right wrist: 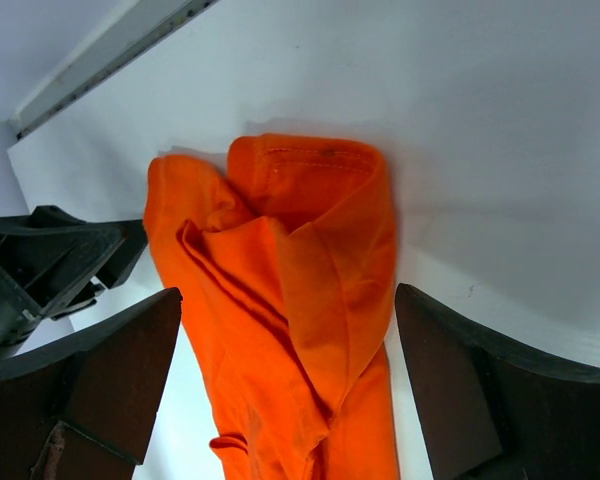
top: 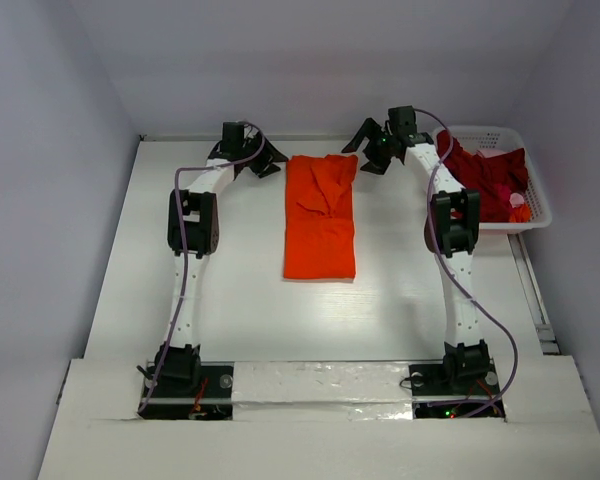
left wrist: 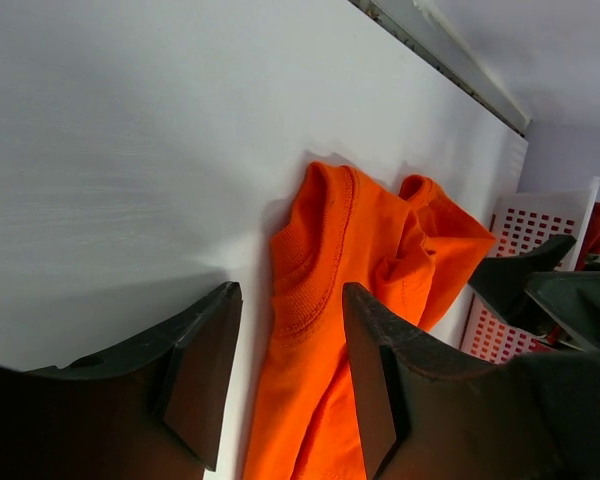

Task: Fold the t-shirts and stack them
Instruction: Fold the tshirt

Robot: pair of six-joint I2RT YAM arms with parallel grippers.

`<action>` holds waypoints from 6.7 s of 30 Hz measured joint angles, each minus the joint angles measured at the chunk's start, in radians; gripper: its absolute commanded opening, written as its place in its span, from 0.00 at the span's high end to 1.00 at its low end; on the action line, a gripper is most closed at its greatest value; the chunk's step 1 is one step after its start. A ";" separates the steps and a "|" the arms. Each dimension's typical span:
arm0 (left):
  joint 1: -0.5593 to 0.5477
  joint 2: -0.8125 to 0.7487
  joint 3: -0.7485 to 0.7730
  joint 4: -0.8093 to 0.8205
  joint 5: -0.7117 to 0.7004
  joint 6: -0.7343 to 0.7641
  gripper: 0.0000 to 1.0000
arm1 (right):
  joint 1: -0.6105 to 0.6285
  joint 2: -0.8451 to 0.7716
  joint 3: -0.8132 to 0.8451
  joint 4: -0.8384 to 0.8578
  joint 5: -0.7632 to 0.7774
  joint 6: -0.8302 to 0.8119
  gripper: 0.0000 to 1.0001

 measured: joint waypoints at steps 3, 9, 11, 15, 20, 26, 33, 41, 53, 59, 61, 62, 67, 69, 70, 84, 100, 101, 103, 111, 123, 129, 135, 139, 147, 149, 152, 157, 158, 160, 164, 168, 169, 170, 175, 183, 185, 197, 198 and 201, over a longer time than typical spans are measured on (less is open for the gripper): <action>0.000 0.005 0.000 0.015 0.007 -0.013 0.56 | 0.000 0.006 0.000 0.000 0.011 0.009 0.09; -0.005 0.012 0.000 0.038 0.012 -0.031 0.56 | 0.000 0.010 0.000 0.001 0.013 0.022 0.09; -0.006 0.014 0.000 0.044 0.014 -0.034 0.56 | 0.000 0.011 0.000 0.003 0.013 0.025 0.09; -0.006 0.018 0.000 0.056 0.022 -0.042 0.56 | 0.000 0.016 -0.002 0.012 0.013 0.032 0.10; -0.007 0.022 0.000 0.065 0.027 -0.053 0.56 | 0.000 0.017 -0.003 0.020 0.013 0.048 0.12; -0.014 0.022 0.000 0.068 0.026 -0.053 0.56 | 0.000 0.018 -0.003 0.024 0.021 0.088 0.13; -0.017 0.022 -0.013 0.089 0.030 -0.054 0.56 | 0.000 0.018 -0.003 0.023 0.064 0.141 0.14; -0.017 0.022 -0.023 0.115 0.036 -0.063 0.56 | 0.000 0.018 -0.003 0.021 0.095 0.178 0.25; -0.017 0.022 -0.023 0.116 0.037 -0.065 0.56 | 0.000 0.026 -0.003 0.014 0.105 0.193 0.49; -0.017 0.022 -0.023 0.116 0.037 -0.068 0.56 | 0.000 0.029 -0.003 0.011 0.103 0.195 0.44; -0.017 0.022 -0.023 0.116 0.038 -0.068 0.56 | 0.000 0.029 -0.003 0.010 0.102 0.196 0.41; -0.017 0.022 -0.023 0.116 0.038 -0.068 0.56 | 0.001 0.029 -0.003 0.008 0.102 0.195 0.41; -0.017 0.022 -0.023 0.116 0.038 -0.068 0.56 | 0.001 0.031 0.000 0.002 0.103 0.197 0.45; -0.017 0.022 -0.024 0.116 0.038 -0.068 0.56 | 0.002 0.033 0.006 -0.004 0.102 0.203 0.49; -0.017 0.022 -0.024 0.116 0.038 -0.068 0.56 | 0.002 0.034 0.009 -0.004 0.101 0.204 0.51; -0.017 0.022 -0.024 0.117 0.041 -0.071 0.57 | 0.008 0.035 0.013 -0.007 0.089 0.220 0.78; -0.017 0.022 -0.026 0.110 0.044 -0.080 0.64 | 0.008 0.036 0.018 -0.014 0.088 0.222 1.00; -0.017 0.022 -0.027 0.111 0.046 -0.083 0.64 | 0.008 0.036 0.019 -0.015 0.088 0.222 1.00; -0.017 0.022 -0.031 0.114 0.050 -0.088 0.63 | 0.008 0.036 0.020 -0.015 0.088 0.222 1.00; -0.017 0.022 -0.033 0.122 0.064 -0.122 0.74 | 0.008 0.036 0.021 -0.016 0.087 0.222 1.00; -0.017 0.034 -0.033 0.122 0.070 -0.129 1.00 | 0.008 0.051 0.028 -0.022 0.087 0.222 1.00; -0.017 0.034 -0.057 0.134 0.075 -0.123 1.00 | 0.008 0.051 0.028 -0.021 0.085 0.217 1.00; -0.017 0.014 -0.111 0.187 0.081 -0.121 1.00 | 0.008 0.051 -0.003 0.001 0.083 0.194 1.00; -0.017 -0.003 -0.137 0.190 0.080 -0.114 1.00 | 0.010 0.051 -0.045 0.008 0.080 0.171 1.00; -0.017 -0.051 -0.205 0.179 0.071 -0.089 1.00 | 0.019 0.003 -0.129 0.037 0.080 0.123 1.00; -0.017 -0.056 -0.211 0.178 0.070 -0.083 1.00 | 0.021 -0.011 -0.149 0.038 0.080 0.115 1.00; -0.017 -0.066 -0.227 0.177 0.069 -0.078 1.00 | 0.025 -0.026 -0.174 0.048 0.080 0.106 1.00; -0.021 -0.086 -0.254 0.176 0.063 -0.072 1.00 | 0.031 -0.051 -0.224 0.070 0.080 0.086 1.00; -0.023 -0.093 -0.266 0.176 0.060 -0.069 1.00 | 0.033 -0.058 -0.237 0.079 0.080 0.083 1.00; -0.024 -0.113 -0.296 0.177 0.058 -0.064 1.00 | 0.035 -0.072 -0.261 0.090 0.080 0.079 1.00; -0.026 -0.162 -0.382 0.193 0.054 -0.054 1.00 | 0.043 -0.116 -0.334 0.115 0.080 0.072 1.00; -0.027 -0.227 -0.498 0.232 0.053 -0.051 1.00 | 0.052 -0.162 -0.407 0.145 0.079 0.072 1.00; -0.028 -0.245 -0.531 0.242 0.052 -0.051 1.00 | 0.056 -0.177 -0.433 0.161 0.079 0.072 1.00; -0.030 -0.264 -0.564 0.252 0.050 -0.048 1.00 | 0.060 -0.192 -0.457 0.167 0.078 0.072 1.00; -0.035 -0.348 -0.712 0.296 0.047 -0.041 1.00 | 0.075 -0.253 -0.557 0.208 0.077 0.072 1.00; -0.047 -0.454 -0.880 0.334 0.032 -0.024 1.00 | 0.106 -0.385 -0.782 0.293 0.077 0.076 1.00; -0.051 -0.476 -0.910 0.333 0.025 -0.016 1.00 | 0.111 -0.414 -0.826 0.303 0.077 0.080 1.00; -0.079 -0.626 -1.043 0.238 -0.033 0.047 1.00 | 0.132 -0.617 -1.097 0.380 0.085 0.092 1.00; -0.080 -0.640 -1.054 0.232 -0.037 0.053 1.00 | 0.133 -0.632 -1.113 0.385 0.086 0.092 1.00; -0.084 -0.681 -1.088 0.204 -0.050 0.069 1.00 | 0.142 -0.676 -1.163 0.399 0.087 0.095 1.00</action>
